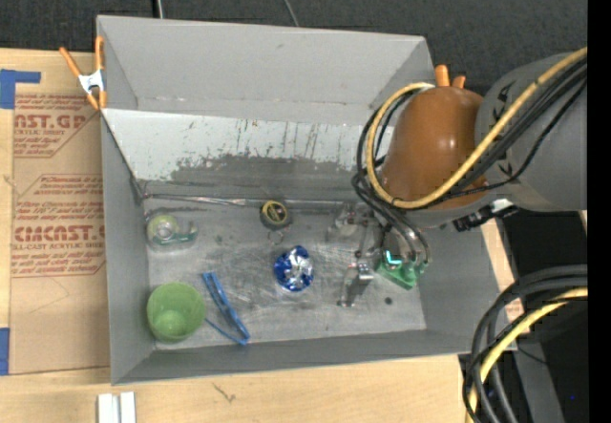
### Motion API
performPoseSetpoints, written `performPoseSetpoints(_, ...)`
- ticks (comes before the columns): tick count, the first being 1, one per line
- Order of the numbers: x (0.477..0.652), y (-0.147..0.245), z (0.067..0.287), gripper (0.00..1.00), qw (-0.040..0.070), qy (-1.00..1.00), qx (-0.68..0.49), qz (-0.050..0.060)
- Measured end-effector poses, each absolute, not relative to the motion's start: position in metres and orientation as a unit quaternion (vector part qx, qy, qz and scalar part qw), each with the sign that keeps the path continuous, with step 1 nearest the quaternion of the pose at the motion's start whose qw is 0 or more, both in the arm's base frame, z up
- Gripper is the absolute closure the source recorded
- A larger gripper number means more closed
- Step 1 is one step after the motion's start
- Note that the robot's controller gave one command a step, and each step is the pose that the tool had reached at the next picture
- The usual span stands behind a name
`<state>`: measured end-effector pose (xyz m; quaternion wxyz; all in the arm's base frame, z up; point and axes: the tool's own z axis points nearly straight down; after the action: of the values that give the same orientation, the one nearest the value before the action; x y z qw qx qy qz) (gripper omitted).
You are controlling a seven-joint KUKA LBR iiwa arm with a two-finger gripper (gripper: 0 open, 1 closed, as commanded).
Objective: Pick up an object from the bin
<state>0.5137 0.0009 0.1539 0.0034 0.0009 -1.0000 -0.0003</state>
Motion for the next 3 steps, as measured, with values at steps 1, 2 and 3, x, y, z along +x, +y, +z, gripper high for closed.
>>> performPoseSetpoints(1,0.557,-0.001,0.106,0.00,0.000,-0.996,-0.095,0.000)
performPoseSetpoints(2,0.523,0.040,0.075,0.00,-0.009,-0.996,-0.087,0.001)
performPoseSetpoints(3,0.526,0.039,0.077,1.00,-0.013,-0.996,-0.086,0.000)
